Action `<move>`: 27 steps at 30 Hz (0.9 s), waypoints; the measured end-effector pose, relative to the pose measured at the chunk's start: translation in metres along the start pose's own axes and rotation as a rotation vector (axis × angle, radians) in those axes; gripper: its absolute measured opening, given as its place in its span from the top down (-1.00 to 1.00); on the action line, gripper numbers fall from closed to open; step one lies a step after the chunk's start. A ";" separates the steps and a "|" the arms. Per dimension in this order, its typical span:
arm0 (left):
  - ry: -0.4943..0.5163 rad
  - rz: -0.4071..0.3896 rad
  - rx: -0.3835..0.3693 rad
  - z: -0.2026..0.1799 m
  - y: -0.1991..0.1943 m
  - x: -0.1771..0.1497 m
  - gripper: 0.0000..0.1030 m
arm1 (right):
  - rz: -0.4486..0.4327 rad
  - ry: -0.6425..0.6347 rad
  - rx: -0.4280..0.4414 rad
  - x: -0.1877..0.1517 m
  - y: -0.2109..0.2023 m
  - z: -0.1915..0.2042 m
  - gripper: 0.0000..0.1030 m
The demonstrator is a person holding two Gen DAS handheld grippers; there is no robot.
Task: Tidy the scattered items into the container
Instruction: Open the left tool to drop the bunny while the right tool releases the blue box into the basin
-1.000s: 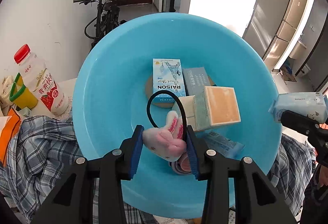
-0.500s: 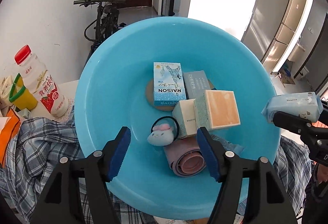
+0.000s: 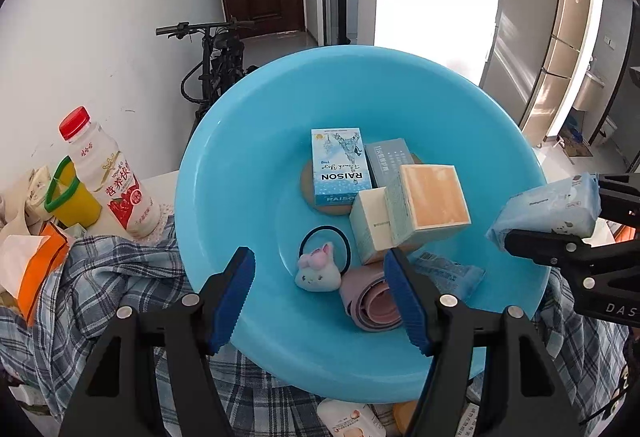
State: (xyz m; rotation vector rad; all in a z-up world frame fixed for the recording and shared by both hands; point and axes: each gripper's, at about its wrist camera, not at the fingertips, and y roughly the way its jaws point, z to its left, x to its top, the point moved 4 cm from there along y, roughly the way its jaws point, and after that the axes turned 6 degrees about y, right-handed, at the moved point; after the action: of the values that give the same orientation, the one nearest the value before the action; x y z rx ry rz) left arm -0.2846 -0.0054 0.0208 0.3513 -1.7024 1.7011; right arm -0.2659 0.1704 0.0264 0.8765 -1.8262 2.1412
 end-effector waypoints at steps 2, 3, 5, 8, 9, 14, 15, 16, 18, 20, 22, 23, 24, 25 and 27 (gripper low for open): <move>0.008 -0.006 -0.006 -0.002 -0.002 0.000 -0.35 | 0.010 -0.037 -0.034 0.001 0.004 0.003 0.30; 0.007 -0.010 -0.011 -0.003 -0.002 0.000 -0.35 | 0.014 -0.052 -0.048 0.001 0.006 0.004 0.30; 0.004 -0.012 -0.016 -0.004 -0.002 0.000 -0.35 | 0.032 -0.080 -0.063 0.000 0.010 0.005 0.30; 0.015 -0.006 -0.015 -0.006 0.003 0.000 -0.35 | 0.068 -0.128 -0.076 0.001 0.016 0.008 0.30; 0.015 -0.003 -0.017 -0.006 0.004 0.000 -0.35 | 0.077 -0.145 -0.085 0.001 0.018 0.008 0.30; 0.008 0.013 -0.029 -0.004 0.012 -0.003 -0.35 | 0.104 -0.192 -0.126 0.005 0.028 0.005 0.30; 0.010 0.019 -0.032 -0.004 0.014 -0.003 -0.35 | 0.117 -0.191 -0.113 0.005 0.031 0.004 0.30; 0.012 0.025 -0.033 -0.004 0.016 -0.003 -0.35 | 0.133 -0.191 -0.098 0.005 0.034 0.004 0.30; 0.013 0.028 -0.032 -0.005 0.018 -0.002 -0.35 | 0.167 -0.195 -0.089 0.005 0.042 0.004 0.30; 0.018 0.022 -0.034 -0.005 0.017 0.000 -0.35 | 0.190 -0.207 -0.099 0.006 0.048 0.003 0.30; 0.019 0.014 -0.036 -0.004 0.016 0.001 -0.35 | 0.201 -0.214 -0.104 0.008 0.051 0.001 0.30; 0.018 0.013 -0.037 -0.003 0.016 0.001 -0.35 | 0.206 -0.214 -0.104 0.010 0.052 0.000 0.30; 0.016 0.013 -0.037 -0.002 0.017 0.001 -0.35 | 0.211 -0.216 -0.102 0.011 0.053 0.000 0.30; 0.016 0.015 -0.036 -0.001 0.018 0.000 -0.35 | 0.217 -0.224 -0.102 0.011 0.054 0.001 0.30; 0.024 0.032 -0.035 0.000 0.022 -0.001 -0.35 | 0.225 -0.245 -0.106 0.010 0.055 0.002 0.29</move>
State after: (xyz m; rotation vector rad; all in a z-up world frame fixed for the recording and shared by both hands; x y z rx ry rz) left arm -0.2979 -0.0030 0.0030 0.2878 -1.7262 1.6898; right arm -0.3014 0.1537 -0.0140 0.9883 -2.2342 2.1163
